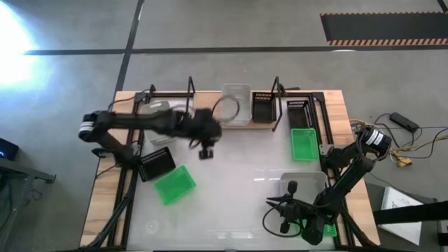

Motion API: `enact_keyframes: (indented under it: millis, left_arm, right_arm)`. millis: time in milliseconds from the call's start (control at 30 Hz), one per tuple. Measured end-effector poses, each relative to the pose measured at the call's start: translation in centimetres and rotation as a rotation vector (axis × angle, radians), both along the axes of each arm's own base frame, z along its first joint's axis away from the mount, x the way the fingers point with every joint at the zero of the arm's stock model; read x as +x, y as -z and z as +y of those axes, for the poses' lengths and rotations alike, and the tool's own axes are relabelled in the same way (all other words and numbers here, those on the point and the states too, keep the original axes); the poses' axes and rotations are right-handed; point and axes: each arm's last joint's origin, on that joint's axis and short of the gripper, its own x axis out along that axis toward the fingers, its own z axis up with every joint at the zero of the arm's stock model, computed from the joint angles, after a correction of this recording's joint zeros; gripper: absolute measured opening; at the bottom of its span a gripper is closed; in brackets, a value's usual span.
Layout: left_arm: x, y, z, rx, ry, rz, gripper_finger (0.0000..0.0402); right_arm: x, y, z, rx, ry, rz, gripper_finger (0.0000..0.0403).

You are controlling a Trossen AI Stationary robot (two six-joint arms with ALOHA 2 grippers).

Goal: Stack baskets on shelf by color
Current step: Put the middle green bin on the shelf

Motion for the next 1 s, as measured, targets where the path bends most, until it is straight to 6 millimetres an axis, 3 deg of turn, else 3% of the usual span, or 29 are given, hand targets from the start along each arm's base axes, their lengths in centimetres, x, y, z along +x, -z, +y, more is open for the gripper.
enact_keyframes:
  millis: [233,500,600,733,1000]
  left_arm:
    - [-3.6,0.5,-9.3,0.001,0.102,-0.033,0.0111]
    - [-8.5,4.6,-17.3,0.043,0.387,0.129,0.0111]
    - [-9.8,6.6,-18.6,0.017,0.36,0.177,0.0111]
    - [-10.1,8.7,-18.8,-0.042,0.218,0.233,0.0111]
    - [-10.7,9.8,-19.1,-0.106,0.225,0.494,0.0137]
  right_arm:
    - [0.1,0.0,-0.1,0.011,0.008,-0.006,0.0047]
    - [0.6,0.0,-0.4,-0.003,0.022,-0.003,0.0047]
    - [1.0,0.0,-0.7,-0.006,0.037,-0.005,0.0047]
    - [1.8,0.0,-1.4,-0.012,0.067,-0.002,0.0047]
    - [3.0,0.0,-2.5,-0.033,0.115,0.006,0.0047]
